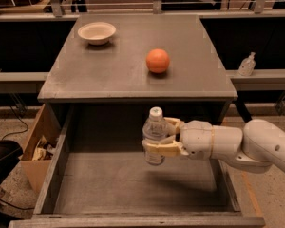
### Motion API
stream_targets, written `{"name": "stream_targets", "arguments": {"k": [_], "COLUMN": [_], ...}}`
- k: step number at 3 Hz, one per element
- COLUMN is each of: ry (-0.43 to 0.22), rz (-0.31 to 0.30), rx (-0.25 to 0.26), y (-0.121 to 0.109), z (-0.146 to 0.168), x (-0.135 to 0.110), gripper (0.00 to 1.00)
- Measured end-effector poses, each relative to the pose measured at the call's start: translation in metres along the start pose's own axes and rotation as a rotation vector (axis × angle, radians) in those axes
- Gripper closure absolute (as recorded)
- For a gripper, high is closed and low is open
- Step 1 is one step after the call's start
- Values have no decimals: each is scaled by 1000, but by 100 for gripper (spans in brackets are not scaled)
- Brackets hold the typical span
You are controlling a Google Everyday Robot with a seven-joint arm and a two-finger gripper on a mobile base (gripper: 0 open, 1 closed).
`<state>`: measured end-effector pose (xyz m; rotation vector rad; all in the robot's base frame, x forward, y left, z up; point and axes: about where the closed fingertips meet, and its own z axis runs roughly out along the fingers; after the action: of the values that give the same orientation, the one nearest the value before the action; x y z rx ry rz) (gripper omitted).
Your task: Place blue plastic bottle into top drawer
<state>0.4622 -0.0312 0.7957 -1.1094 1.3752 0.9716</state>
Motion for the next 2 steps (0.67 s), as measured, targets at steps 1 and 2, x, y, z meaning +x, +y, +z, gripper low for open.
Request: {"name": "stream_targets", "arguments": {"k": [1, 2], "ry": [12, 24], "rz": [41, 66], "rx": [-19, -32], "y": [-13, -20], "z": [27, 47], "x": [34, 61], "gripper": [100, 100]}}
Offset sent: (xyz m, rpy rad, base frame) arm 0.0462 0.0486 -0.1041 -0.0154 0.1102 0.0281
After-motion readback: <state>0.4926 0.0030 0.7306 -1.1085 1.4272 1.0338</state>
